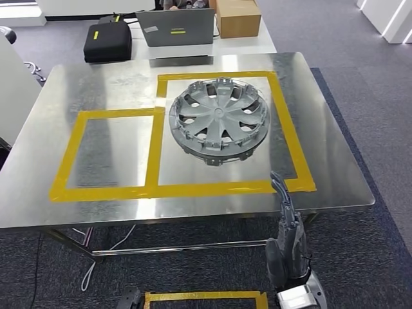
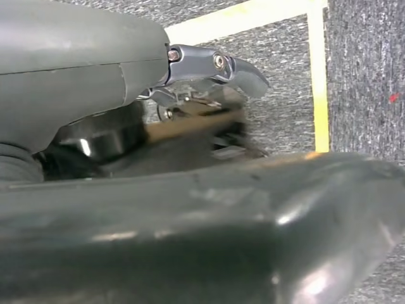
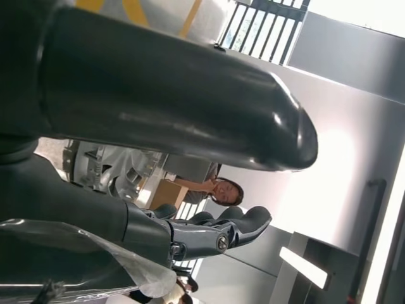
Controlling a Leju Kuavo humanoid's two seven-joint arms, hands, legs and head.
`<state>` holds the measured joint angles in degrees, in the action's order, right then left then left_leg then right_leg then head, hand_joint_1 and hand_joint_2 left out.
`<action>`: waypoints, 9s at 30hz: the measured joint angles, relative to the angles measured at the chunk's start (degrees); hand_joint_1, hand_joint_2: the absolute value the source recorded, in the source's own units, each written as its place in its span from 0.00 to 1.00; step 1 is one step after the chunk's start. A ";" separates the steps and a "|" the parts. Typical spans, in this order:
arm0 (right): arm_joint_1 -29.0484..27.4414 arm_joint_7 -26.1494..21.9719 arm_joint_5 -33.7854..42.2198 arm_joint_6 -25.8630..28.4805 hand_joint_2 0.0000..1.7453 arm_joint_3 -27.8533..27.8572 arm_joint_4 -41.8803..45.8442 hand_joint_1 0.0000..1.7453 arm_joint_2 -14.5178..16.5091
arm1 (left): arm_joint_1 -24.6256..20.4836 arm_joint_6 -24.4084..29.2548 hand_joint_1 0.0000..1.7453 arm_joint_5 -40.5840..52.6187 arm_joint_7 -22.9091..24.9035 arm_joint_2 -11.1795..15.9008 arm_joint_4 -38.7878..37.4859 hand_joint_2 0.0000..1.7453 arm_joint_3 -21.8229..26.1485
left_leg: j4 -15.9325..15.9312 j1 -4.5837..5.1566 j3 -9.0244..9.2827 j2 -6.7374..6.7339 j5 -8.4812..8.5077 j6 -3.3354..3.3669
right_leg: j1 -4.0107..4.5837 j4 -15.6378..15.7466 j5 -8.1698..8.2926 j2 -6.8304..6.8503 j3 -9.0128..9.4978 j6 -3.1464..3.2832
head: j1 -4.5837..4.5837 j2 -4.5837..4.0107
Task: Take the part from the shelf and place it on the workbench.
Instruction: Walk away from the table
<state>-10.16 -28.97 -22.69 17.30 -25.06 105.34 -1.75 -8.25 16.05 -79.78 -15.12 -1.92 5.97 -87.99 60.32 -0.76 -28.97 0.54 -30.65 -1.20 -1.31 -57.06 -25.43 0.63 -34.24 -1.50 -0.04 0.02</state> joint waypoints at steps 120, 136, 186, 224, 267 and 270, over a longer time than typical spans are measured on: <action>0.17 2.19 2.40 -1.12 0.00 2.99 0.75 0.00 2.17 | 0.62 -0.64 0.00 -3.32 -0.53 1.13 -0.09 0.00 -0.18 | 12.12 0.36 -11.03 -1.05 -3.10 0.29 | 0.34 0.64 -2.61 -0.17 4.24 1.07 | 1.09 0.00; 0.05 2.19 2.43 -1.01 0.00 2.94 0.74 0.00 2.17 | 0.31 -0.66 0.00 -3.37 -0.51 0.98 -0.09 0.00 -0.18 | -4.13 1.08 -4.19 -1.24 5.76 4.09 | 0.43 -16.06 -9.89 -0.44 -5.06 -1.93 | 1.62 0.00; 0.16 3.09 -3.04 0.65 0.00 0.23 0.13 0.00 2.32 | 0.66 -0.20 0.00 -4.03 -0.69 0.90 -0.13 0.00 -0.28 | 1.79 -0.18 -4.75 -2.30 2.13 0.01 | 0.37 1.49 -3.35 3.67 5.21 0.37 | 0.28 0.00; 2.06 3.40 -5.13 1.08 0.00 -3.76 -2.12 0.00 2.34 | 0.92 -0.14 0.00 -4.21 -0.68 1.00 -0.13 0.00 -0.33 | -2.66 0.47 -4.63 -1.22 4.18 3.21 | 0.37 -2.92 -7.88 2.44 3.98 -1.66 | 0.49 0.00; 2.19 3.99 -5.27 2.44 0.00 -4.07 -2.62 0.00 2.33 | 0.62 -0.22 0.00 -4.96 -0.86 1.35 -0.13 0.00 -0.66 | -2.43 0.47 -5.59 7.45 4.64 1.81 | 0.51 -0.25 -3.82 -4.84 3.37 0.51 | 0.63 0.00; 2.22 3.96 -5.28 2.45 0.00 -4.12 -2.61 0.00 2.34 | 0.73 -0.21 0.00 -4.98 -0.86 1.38 -0.13 0.00 -0.68 | 1.78 0.64 -7.50 3.78 2.00 1.02 | 0.43 0.67 -3.42 -2.10 4.03 1.53 | 0.28 0.00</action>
<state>-7.95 -25.00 -27.97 19.75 -29.18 102.73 0.59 -7.52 15.84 -84.76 -15.98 -0.54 5.84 -88.67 62.11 -0.13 -36.47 4.31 -28.65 -0.18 -0.88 -56.39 -28.86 -1.47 -30.21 0.03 0.23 0.02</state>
